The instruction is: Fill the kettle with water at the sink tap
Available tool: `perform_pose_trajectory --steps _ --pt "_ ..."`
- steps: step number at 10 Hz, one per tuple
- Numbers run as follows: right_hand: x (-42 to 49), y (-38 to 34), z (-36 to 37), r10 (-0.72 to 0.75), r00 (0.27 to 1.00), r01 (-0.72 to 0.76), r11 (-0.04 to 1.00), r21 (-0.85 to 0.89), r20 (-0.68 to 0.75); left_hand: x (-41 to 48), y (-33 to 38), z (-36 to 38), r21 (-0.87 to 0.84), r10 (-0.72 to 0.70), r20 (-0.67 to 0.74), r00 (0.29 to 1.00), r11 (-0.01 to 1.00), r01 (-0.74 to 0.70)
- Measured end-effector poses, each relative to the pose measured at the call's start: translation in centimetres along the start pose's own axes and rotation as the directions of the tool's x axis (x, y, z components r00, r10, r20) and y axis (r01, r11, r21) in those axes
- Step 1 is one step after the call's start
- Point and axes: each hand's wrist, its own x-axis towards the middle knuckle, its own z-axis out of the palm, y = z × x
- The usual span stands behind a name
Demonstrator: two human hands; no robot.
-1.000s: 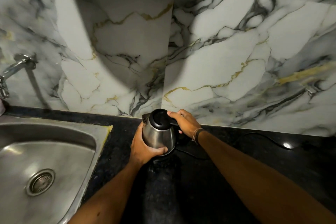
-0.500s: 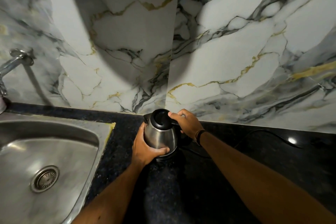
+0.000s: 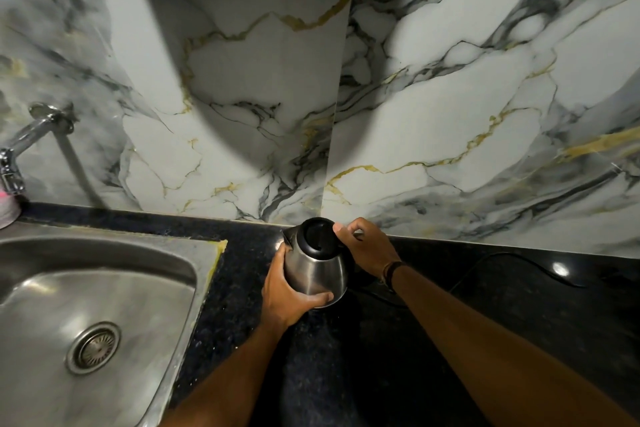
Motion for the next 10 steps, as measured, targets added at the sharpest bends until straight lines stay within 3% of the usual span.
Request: perform_pose_trajectory --steps 6,9,10 --pt "-0.1 1.0 0.2 -0.013 1.0 0.014 0.998 0.064 -0.017 0.8 -0.9 0.8 -0.007 0.0 0.033 0.999 1.0 0.001" --pt "-0.6 0.5 0.1 -0.021 1.0 0.021 1.0 -0.015 -0.018 0.7 -0.4 0.0 0.035 -0.029 0.099 0.995 0.999 0.026" --pt "-1.4 0.0 0.1 -0.022 0.999 0.016 0.991 -0.136 -0.043 0.2 -0.1 -0.5 0.016 0.011 0.143 0.99 1.0 -0.014"
